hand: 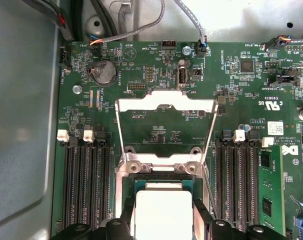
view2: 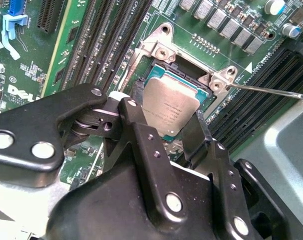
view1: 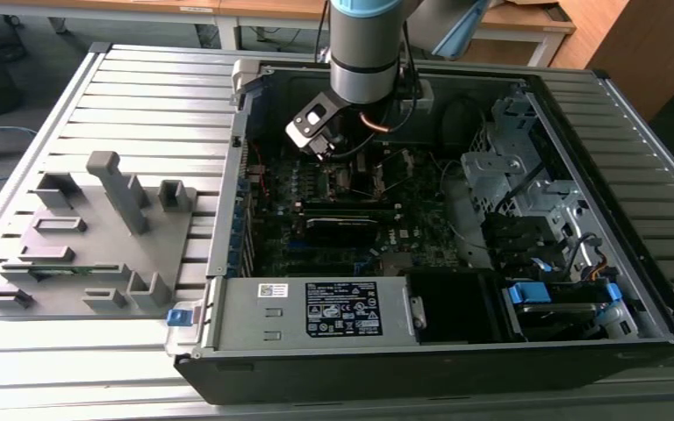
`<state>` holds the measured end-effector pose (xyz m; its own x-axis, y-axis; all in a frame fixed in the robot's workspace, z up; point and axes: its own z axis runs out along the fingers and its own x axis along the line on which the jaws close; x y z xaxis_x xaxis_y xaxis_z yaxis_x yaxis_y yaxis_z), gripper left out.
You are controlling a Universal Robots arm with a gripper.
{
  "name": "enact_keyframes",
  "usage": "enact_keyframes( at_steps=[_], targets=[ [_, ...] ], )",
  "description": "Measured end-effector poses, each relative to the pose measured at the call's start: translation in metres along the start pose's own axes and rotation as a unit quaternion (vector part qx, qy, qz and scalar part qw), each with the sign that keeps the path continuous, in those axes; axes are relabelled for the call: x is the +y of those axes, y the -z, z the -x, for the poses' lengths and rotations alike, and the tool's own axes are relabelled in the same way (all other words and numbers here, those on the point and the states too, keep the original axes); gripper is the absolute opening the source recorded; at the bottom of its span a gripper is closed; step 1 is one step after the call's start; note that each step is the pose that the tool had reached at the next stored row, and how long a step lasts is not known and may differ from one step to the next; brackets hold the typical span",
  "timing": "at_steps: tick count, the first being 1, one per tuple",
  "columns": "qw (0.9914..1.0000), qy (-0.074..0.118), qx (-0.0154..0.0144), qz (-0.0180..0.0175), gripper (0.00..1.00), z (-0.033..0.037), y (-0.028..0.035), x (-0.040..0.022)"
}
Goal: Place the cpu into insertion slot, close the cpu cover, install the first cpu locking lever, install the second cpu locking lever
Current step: 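Place the cpu into insertion slot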
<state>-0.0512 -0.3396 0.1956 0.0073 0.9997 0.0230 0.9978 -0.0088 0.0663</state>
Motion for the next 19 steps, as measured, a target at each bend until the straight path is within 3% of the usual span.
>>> enact_keyframes(
  at_steps=[6,19],
  targets=[
    [0.99999,-0.002,0.0029,0.0001,0.54,0.0,-0.0002,0.0],
    [0.99997,-0.008,0.0025,0.0002,0.54,0.0001,-0.0027,-0.0003]
  ],
)
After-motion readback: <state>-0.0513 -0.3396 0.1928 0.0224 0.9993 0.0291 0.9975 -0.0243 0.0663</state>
